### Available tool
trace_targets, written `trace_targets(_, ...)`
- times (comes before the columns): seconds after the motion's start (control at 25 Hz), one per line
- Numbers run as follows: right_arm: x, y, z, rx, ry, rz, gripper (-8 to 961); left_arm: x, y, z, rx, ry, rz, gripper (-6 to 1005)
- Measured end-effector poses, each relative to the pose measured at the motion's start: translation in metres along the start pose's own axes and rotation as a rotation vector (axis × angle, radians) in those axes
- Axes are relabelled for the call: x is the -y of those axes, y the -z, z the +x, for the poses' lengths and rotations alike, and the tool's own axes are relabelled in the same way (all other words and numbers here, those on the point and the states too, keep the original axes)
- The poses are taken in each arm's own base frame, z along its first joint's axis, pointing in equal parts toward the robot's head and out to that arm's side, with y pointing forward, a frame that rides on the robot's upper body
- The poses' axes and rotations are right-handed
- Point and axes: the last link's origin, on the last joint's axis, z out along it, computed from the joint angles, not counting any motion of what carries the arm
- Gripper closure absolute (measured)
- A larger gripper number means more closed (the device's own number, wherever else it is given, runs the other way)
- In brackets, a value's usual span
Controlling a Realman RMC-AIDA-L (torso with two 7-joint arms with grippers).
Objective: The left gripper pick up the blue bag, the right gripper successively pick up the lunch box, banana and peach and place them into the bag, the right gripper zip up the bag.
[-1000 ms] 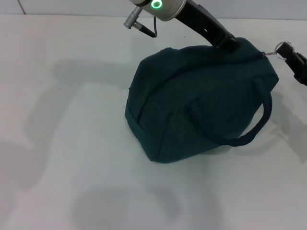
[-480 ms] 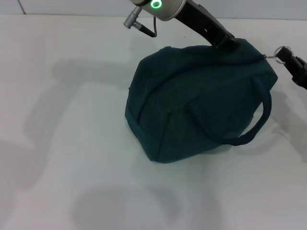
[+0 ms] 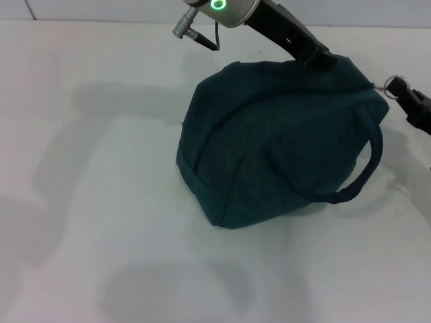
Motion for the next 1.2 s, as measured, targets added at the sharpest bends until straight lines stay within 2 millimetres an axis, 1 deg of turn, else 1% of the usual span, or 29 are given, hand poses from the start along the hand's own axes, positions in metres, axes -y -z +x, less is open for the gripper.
trace_targets(0.44, 0.0034, -0.0021, 0.0095, -0.068, 0.012, 0.027, 864, 0.0029, 0.0061, -0.0012, -0.017, -0.007, 0.018, 835)
trace_targets(0.64, 0.0035, -0.0012, 0.0091, -0.064, 0.013, 0.026, 863, 0.0039, 0.0063, -0.0047, -0.016, 0.001, 0.019, 835)
trace_targets(0.92, 0.0030, 0.0003, 0.0088, -0.059, 0.012, 0.022, 862, 0.0023, 0.0055, -0.0032, -0.021, -0.015, 0.016, 836)
trace_targets(1.08, -0.0012, 0.0017, 0.0059, -0.034, 0.008, -0.007, 861, 0.0007, 0.0037, -0.0033, -0.017, -0.036, 0.009, 836)
trace_targets(1.2, -0.0039, 0.0026, 0.0043, -0.021, 0.006, -0.026, 861, -0.0005, 0.0026, -0.0038, -0.025, -0.047, -0.001, 698)
